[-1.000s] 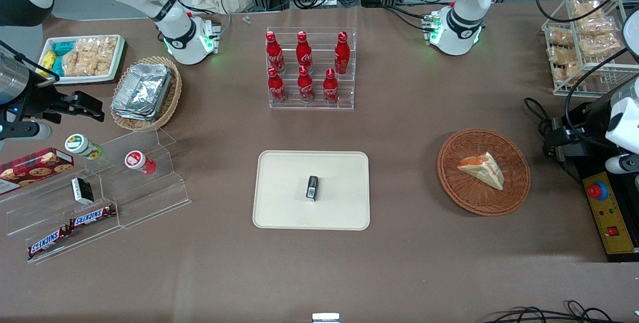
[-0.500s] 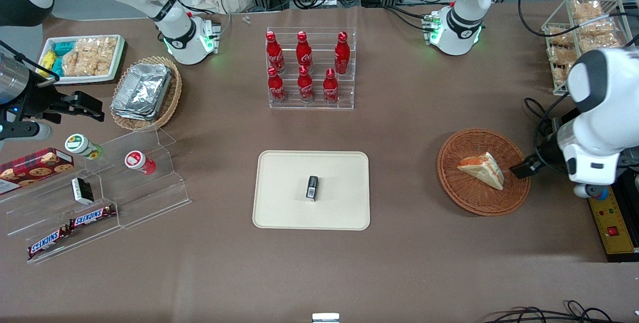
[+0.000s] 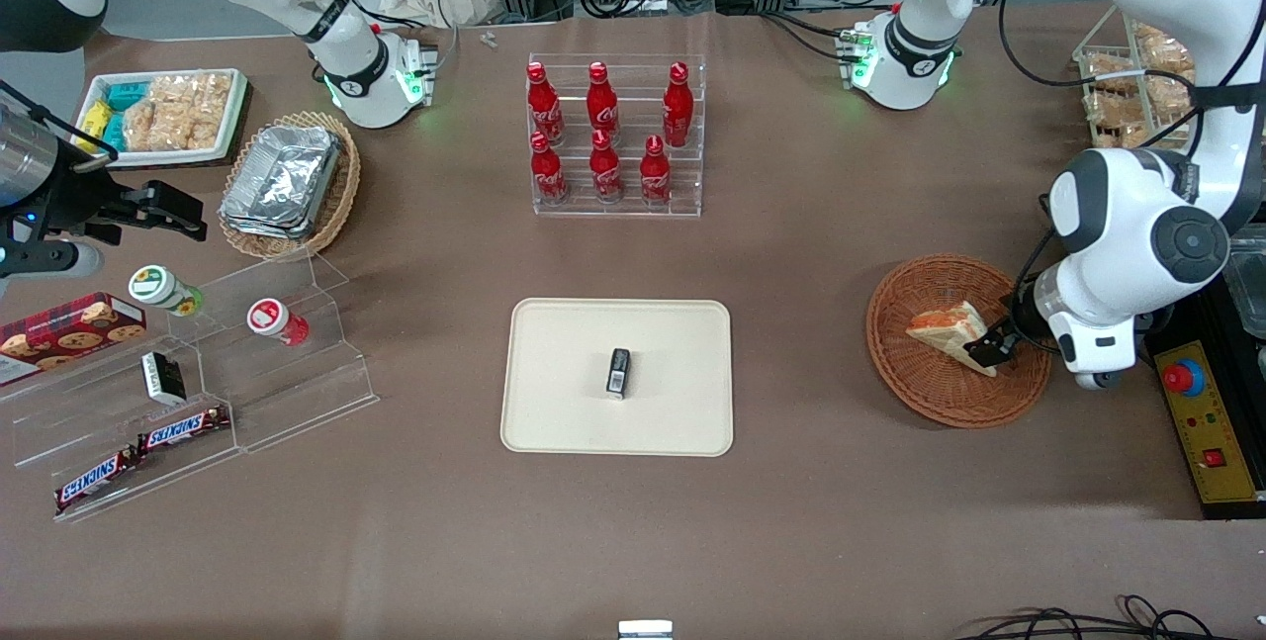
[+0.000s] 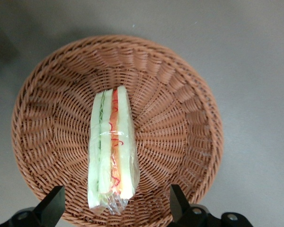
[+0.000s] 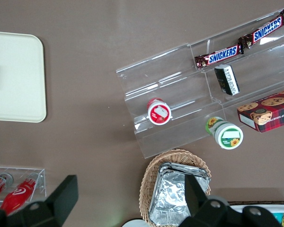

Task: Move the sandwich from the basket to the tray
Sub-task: 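Close the left gripper on the sandwich's edge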

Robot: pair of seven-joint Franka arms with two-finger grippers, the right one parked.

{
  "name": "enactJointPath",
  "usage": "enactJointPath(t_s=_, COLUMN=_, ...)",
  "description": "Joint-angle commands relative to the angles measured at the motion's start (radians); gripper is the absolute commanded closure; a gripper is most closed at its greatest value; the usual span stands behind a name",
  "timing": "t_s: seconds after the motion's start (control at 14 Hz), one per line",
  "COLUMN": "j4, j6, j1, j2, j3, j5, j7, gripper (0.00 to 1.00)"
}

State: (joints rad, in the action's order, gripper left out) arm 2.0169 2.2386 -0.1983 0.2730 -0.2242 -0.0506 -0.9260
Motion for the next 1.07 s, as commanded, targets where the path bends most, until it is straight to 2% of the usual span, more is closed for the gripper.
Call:
enactJointPath(t_s=0.0, j4=0.09, j6=0.132, j1=0.004, j2=0.0, j3=0.002, j5=-0.011, j7=-0.063, gripper=0.0)
enactJointPath(t_s=0.21, j4=0.15, j6=0.199, j1=0.004, j2=0.02, j3=0.002, j5=-0.011, j7=-0.07, gripper=0.0)
enactJointPath(t_s=0.5, j4=0.155, j6=0.226, j1=0.003, j2=0.057, j3=0.003, j5=-0.011, j7=-0.07, gripper=0.02)
enactJointPath(t_s=0.57, j4=0.151, j6=0.226, j1=0.004, j2=0.057, j3=0.003, j5=-0.011, j7=-0.071, gripper=0.14)
enactJointPath(t_s=0.71, j4=0.141, j6=0.23, j1=0.004, j2=0.057, j3=0.006, j5=-0.017, j7=-0.068, gripper=0.67)
enactJointPath(t_s=0.79, j4=0.137, j6=0.23, j1=0.004, j2=0.057, j3=0.006, j5=-0.043, j7=-0.068, gripper=0.89)
enactJointPath(t_s=0.86, j4=0.135, j6=0.23, j1=0.004, j2=0.057, j3=0.005, j5=-0.064, j7=-0.071, gripper=1.0)
enactJointPath(t_s=1.0, j4=0.122, j6=0.23, j1=0.004, j2=0.055, j3=0.003, j5=-0.068, j7=-0.071, gripper=1.0)
